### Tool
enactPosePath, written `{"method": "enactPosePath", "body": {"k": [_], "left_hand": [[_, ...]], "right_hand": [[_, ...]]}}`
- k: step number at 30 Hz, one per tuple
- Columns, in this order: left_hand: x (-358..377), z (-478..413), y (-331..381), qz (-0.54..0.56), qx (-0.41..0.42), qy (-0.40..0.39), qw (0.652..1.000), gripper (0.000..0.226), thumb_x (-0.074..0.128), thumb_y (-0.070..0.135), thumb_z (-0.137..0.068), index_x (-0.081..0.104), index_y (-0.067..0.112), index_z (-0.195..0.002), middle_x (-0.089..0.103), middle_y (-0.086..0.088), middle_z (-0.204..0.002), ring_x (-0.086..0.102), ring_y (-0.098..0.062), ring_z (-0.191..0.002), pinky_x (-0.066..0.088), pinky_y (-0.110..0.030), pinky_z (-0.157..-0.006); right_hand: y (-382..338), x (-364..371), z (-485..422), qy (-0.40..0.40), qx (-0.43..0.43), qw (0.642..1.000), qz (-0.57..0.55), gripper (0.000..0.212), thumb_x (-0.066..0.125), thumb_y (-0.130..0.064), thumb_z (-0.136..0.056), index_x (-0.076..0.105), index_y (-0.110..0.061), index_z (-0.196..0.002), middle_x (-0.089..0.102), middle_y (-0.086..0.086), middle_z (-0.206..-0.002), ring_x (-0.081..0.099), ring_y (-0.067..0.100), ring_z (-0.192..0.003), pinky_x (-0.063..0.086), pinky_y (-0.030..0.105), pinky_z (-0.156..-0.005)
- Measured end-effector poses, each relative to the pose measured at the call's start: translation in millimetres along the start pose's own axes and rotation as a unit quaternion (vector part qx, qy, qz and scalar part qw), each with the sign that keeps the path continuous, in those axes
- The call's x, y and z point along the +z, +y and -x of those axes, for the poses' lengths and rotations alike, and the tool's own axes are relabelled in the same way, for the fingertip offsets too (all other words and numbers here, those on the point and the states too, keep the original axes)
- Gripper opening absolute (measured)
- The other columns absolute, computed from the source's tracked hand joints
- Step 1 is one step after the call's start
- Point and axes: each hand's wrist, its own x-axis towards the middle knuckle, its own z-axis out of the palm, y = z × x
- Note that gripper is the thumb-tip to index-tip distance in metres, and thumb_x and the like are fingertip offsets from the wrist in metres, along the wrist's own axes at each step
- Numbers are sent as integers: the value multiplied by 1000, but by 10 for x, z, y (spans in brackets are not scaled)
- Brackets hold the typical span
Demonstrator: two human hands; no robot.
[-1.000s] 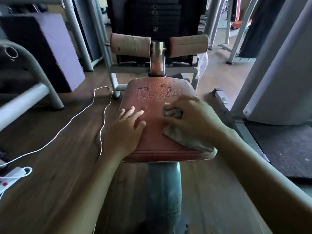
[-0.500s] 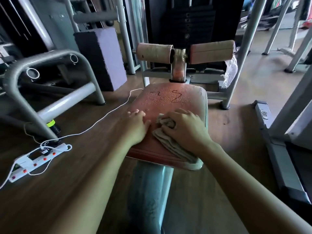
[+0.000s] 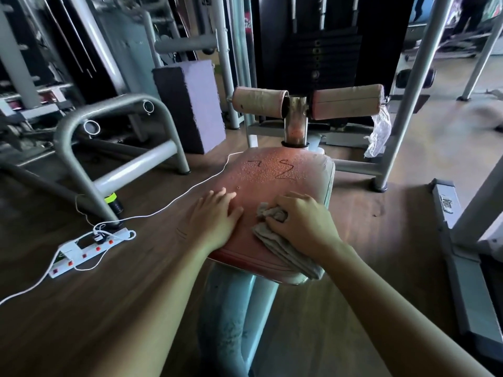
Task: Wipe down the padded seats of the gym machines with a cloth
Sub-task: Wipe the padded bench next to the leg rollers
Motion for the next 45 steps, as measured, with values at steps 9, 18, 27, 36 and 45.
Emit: {"method": "enactPosePath", "body": {"k": [9,18,27,36,45], "left_hand": [[154,29,-61,-1,4,39,999,55,35,51,-104,32,33,-155,20,3,-168,13,-21,-155,6,-35,-125],[146,70,-77,66,6,71,995,69,23,58,-88,53,31,-143,39,2,-160,29,-24,-151,15,-38,-123],[156,45,-34,86,-32,123,988,42,60,51,-93,60,39,-134,46,20,-151,30,-4,-147,15,-24,-119],[61,91,79,115,-59,130,983,36,66,45,-92,67,35,-127,52,19,-146,41,-6,-141,27,-26,-115],[85,166,244,-3,-86,34,996,54,44,52,-102,39,34,-152,27,8,-165,17,-18,-154,9,-35,-124]], "right_hand": [[160,132,-416,-40,1,999,-21,29,67,-57,-77,71,-38,-99,70,-15,-98,64,11,-90,54,37,-78],[89,67,-345,-50,19,998,-34,25,73,-50,-79,71,-41,-103,66,-18,-101,64,6,-92,54,33,-73],[239,184,-321,19,-30,994,-102,29,63,-55,-79,74,-40,-101,68,-21,-104,66,6,-96,56,37,-75],[253,187,-330,8,-41,998,-38,27,65,-50,-84,70,-30,-101,65,-10,-101,64,23,-94,53,36,-73],[451,-250,-297,-114,-75,989,-60,21,70,-44,-86,70,-25,-92,65,-9,-85,63,16,-80,49,31,-67]]}}
